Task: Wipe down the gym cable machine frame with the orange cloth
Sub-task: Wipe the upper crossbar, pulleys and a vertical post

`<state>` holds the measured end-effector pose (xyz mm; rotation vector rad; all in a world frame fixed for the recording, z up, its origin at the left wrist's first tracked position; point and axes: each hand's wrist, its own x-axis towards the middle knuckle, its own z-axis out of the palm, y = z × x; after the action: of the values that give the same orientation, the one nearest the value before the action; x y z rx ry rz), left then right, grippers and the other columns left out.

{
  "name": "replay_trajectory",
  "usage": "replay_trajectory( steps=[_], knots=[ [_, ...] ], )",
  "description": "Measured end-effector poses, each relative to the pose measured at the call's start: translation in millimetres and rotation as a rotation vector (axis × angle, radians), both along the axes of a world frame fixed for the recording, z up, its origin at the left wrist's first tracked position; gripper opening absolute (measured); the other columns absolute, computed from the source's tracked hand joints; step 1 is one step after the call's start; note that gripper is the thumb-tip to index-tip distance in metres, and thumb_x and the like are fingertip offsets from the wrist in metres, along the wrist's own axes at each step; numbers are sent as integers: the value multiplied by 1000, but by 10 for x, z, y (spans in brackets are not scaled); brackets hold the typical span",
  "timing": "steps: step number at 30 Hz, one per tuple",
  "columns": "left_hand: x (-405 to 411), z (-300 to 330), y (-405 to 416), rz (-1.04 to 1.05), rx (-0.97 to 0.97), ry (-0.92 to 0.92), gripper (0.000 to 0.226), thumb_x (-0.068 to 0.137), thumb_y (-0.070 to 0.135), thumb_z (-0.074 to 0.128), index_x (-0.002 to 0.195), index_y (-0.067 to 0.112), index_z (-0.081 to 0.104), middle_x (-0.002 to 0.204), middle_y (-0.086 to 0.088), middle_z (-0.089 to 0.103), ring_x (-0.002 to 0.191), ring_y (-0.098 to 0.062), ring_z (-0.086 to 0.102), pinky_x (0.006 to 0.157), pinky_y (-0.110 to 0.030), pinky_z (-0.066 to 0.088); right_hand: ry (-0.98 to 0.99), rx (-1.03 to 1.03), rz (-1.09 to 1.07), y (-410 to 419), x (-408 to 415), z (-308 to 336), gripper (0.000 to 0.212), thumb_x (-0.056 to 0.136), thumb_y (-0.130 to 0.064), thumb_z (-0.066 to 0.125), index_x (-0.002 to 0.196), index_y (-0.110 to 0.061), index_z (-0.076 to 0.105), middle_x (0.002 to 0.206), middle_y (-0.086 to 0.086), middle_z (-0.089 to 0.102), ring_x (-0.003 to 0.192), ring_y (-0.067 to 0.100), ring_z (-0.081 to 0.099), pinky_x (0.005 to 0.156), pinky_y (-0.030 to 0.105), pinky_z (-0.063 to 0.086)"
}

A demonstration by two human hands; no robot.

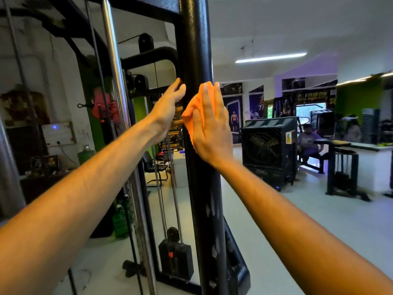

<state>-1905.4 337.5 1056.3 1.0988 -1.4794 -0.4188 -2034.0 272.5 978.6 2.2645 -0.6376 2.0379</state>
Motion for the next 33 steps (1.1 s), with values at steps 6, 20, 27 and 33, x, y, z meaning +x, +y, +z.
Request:
replay_trajectory(
  steps=[6, 20, 27, 33],
  knots=[
    [-5, -264, 10, -18, 43, 42, 55, 112, 53, 43, 164, 53, 27, 162, 11, 49, 137, -22, 57, 116, -56, 44, 54, 56, -12, 94, -8, -993, 67, 119, -39, 39, 175, -30, 5, 183, -6, -8, 169, 18, 2, 132, 54, 30],
    [-11, -589, -54, 68, 43, 76, 59, 107, 58, 52, 163, 51, 34, 161, 16, 50, 144, -18, 53, 117, -52, 45, 5, 32, -21, 47, 73, -1094, 68, 117, -37, 47, 175, -22, 14, 183, 4, -3, 169, 28, 5, 127, 62, 33],
    [-194, -1005, 32, 170, 95, 134, 64, 104, 48, 65, 162, 43, 39, 157, 9, 53, 129, -13, 60, 95, -34, 49, 114, 95, 96, 47, -119, -1825, 69, 117, -43, 39, 174, -27, 3, 183, 7, -5, 169, 30, 6, 131, 59, 29],
    [-291, -1181, 71, 193, 120, 170, 64, 108, 49, 58, 165, 37, 32, 162, -5, 50, 82, 1, 53, 75, -23, 54, 37, 59, 129, -43, -98, -1235, 66, 118, -41, 40, 174, -19, 13, 182, 12, 0, 168, 31, 12, 132, 52, 28]
  ],
)
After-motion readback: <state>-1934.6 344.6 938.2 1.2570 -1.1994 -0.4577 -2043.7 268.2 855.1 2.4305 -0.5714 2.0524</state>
